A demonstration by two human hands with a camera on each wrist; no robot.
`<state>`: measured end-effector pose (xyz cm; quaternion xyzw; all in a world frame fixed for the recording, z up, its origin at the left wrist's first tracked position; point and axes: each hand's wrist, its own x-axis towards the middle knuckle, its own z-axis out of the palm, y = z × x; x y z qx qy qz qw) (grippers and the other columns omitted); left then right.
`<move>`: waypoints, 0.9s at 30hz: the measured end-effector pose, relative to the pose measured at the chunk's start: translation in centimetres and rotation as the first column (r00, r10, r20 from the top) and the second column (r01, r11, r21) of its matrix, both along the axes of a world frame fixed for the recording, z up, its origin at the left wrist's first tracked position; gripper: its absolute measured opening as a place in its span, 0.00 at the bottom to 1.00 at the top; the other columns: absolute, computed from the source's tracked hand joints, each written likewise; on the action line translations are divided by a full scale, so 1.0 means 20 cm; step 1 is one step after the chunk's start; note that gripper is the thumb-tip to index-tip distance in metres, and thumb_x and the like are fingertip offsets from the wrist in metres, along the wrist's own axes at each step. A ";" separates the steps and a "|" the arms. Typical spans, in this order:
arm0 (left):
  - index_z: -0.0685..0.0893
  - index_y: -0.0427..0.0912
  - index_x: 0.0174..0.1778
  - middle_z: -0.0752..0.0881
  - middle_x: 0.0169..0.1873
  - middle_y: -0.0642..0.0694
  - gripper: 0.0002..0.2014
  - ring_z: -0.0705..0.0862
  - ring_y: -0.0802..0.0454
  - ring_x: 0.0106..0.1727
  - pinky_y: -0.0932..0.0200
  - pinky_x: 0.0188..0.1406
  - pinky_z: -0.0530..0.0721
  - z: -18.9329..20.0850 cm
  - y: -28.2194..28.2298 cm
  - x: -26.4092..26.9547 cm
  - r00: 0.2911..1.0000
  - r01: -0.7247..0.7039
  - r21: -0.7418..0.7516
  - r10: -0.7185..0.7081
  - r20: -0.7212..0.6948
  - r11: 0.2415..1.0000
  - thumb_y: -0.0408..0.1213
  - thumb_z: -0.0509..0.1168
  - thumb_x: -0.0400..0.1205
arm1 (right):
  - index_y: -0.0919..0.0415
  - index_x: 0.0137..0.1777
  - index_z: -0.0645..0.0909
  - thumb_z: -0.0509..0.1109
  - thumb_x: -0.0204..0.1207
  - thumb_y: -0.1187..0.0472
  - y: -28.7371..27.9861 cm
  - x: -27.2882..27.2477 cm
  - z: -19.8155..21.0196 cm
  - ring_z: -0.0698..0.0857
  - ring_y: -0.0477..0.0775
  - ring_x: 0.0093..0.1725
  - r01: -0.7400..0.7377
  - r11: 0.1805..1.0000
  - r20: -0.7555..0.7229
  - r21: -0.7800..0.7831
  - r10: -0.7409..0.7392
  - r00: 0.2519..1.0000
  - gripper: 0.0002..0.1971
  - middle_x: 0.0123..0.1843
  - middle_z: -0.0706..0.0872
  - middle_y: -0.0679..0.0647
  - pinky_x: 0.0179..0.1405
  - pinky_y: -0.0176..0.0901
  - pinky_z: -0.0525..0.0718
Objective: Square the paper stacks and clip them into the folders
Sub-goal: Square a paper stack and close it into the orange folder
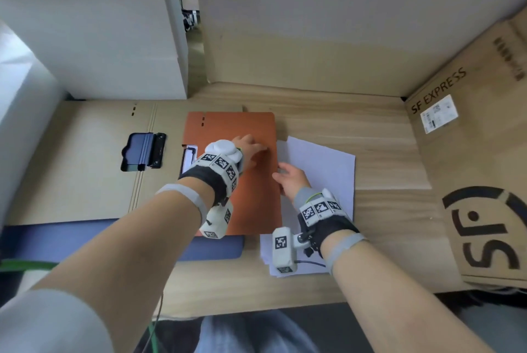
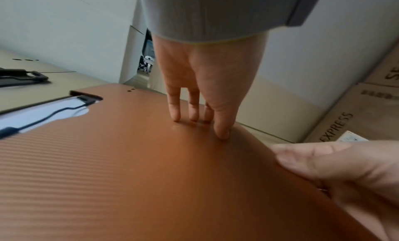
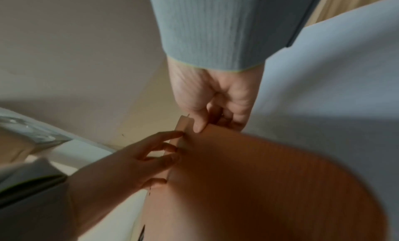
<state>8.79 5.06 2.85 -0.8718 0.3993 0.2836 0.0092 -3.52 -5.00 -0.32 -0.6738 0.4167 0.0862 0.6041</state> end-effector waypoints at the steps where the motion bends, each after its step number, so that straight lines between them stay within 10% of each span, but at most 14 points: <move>1: 0.65 0.56 0.78 0.69 0.71 0.42 0.27 0.71 0.36 0.73 0.43 0.73 0.72 0.01 0.01 0.00 0.999 -0.036 -0.013 0.036 -0.002 0.999 0.40 0.61 0.82 | 0.61 0.76 0.70 0.63 0.80 0.68 -0.01 0.00 0.00 0.84 0.58 0.56 0.014 1.000 0.010 -0.025 -0.014 1.000 0.24 0.64 0.83 0.60 0.58 0.51 0.85; 12: 0.62 0.52 0.80 0.67 0.75 0.36 0.29 0.72 0.34 0.72 0.46 0.73 0.71 0.05 -0.14 0.07 0.888 -0.450 -0.092 0.434 -0.156 0.888 0.44 0.61 0.82 | 0.65 0.75 0.70 0.60 0.81 0.72 -0.56 -0.12 0.22 0.80 0.61 0.70 0.269 0.950 0.125 -0.159 -0.251 0.960 0.22 0.71 0.79 0.62 0.74 0.50 0.73; 14: 0.57 0.49 0.82 0.79 0.59 0.45 0.32 0.75 0.42 0.66 0.47 0.74 0.70 0.05 -0.27 0.03 0.865 -0.476 -0.136 0.434 -0.251 0.869 0.41 0.62 0.83 | 0.65 0.76 0.70 0.60 0.81 0.72 -0.71 -0.18 0.26 0.78 0.60 0.72 0.315 0.932 0.120 -0.181 -0.297 0.947 0.22 0.73 0.78 0.61 0.76 0.49 0.72; 16: 0.58 0.42 0.82 0.68 0.35 0.61 0.31 0.69 0.52 0.55 0.51 0.73 0.71 0.05 -0.40 0.00 0.853 -0.479 -0.203 0.398 -0.337 0.854 0.35 0.61 0.83 | 0.64 0.76 0.70 0.61 0.81 0.71 -0.86 -0.22 0.26 0.78 0.59 0.72 0.333 0.924 0.111 -0.188 -0.317 0.942 0.23 0.73 0.78 0.60 0.77 0.52 0.72; 27: 0.64 0.39 0.79 0.63 0.33 0.64 0.27 0.69 0.54 0.54 0.63 0.54 0.65 -0.12 -1.19 -0.22 0.814 -0.465 -0.238 0.307 -0.493 0.853 0.28 0.61 0.82 | 0.63 0.75 0.72 0.56 0.83 0.71 -1.62 -0.43 0.22 0.76 0.60 0.73 0.263 0.886 -0.064 -0.381 -0.309 0.949 0.21 0.75 0.77 0.59 0.70 0.44 0.71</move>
